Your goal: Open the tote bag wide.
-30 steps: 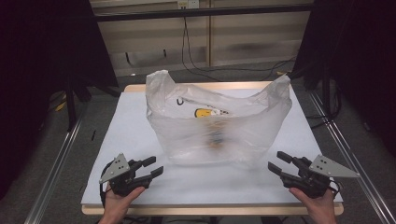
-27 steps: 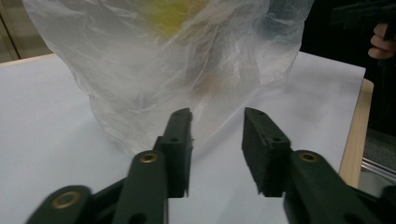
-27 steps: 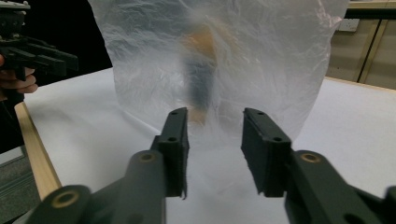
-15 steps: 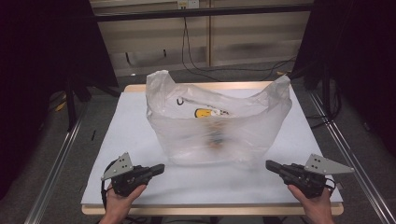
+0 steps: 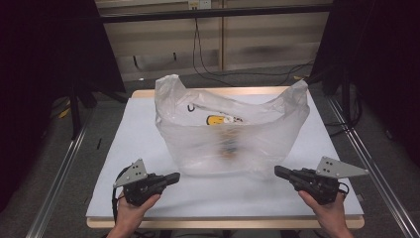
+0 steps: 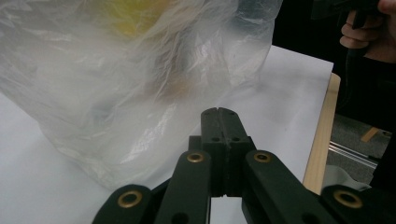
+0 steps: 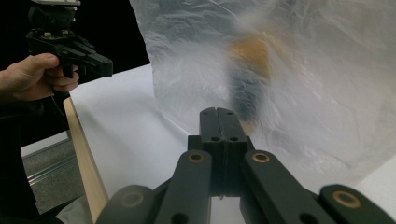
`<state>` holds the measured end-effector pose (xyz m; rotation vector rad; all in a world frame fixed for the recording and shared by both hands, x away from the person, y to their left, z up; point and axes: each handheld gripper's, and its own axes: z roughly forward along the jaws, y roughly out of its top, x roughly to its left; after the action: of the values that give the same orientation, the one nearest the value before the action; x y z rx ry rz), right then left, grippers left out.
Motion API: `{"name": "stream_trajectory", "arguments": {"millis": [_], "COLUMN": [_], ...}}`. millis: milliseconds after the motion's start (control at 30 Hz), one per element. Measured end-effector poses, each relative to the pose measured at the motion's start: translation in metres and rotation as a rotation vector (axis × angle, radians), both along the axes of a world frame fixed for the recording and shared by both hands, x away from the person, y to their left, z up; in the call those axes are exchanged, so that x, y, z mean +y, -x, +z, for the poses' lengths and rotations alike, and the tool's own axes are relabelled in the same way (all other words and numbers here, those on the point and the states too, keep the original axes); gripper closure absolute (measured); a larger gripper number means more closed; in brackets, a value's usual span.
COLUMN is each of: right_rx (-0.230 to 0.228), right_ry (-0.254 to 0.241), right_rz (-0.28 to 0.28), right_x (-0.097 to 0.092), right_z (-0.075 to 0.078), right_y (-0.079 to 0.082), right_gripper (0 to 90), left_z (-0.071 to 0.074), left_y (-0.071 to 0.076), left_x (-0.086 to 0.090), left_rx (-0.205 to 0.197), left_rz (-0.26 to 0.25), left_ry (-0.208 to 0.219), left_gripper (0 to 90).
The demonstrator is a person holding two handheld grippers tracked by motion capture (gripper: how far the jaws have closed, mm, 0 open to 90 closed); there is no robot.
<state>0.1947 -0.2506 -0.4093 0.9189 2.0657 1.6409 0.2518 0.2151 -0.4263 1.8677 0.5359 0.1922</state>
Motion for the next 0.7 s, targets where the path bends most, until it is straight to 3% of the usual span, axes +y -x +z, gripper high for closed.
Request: {"name": "stream_trajectory", "arguments": {"millis": [300, 467, 700], "right_rx": [-0.005, -0.007, -0.025], "right_ry": [-0.008, -0.019, -0.023], "right_rz": [0.016, 0.028, 0.049], "right_x": [0.007, 0.010, 0.019], "right_z": [0.012, 0.020, 0.034], "right_y": [-0.009, -0.012, -0.023], "right_gripper": [90.0, 90.0, 90.0], "left_z": [0.005, 0.014, 0.022], "left_y": [-0.004, -0.007, -0.014], "left_x": [-0.004, -0.006, -0.016], "left_rx": [0.002, -0.024, -0.032], "left_rz": [0.002, -0.011, -0.013], "left_ry": [0.021, 0.005, 0.014], "left_gripper": [90.0, 90.0, 90.0]}}
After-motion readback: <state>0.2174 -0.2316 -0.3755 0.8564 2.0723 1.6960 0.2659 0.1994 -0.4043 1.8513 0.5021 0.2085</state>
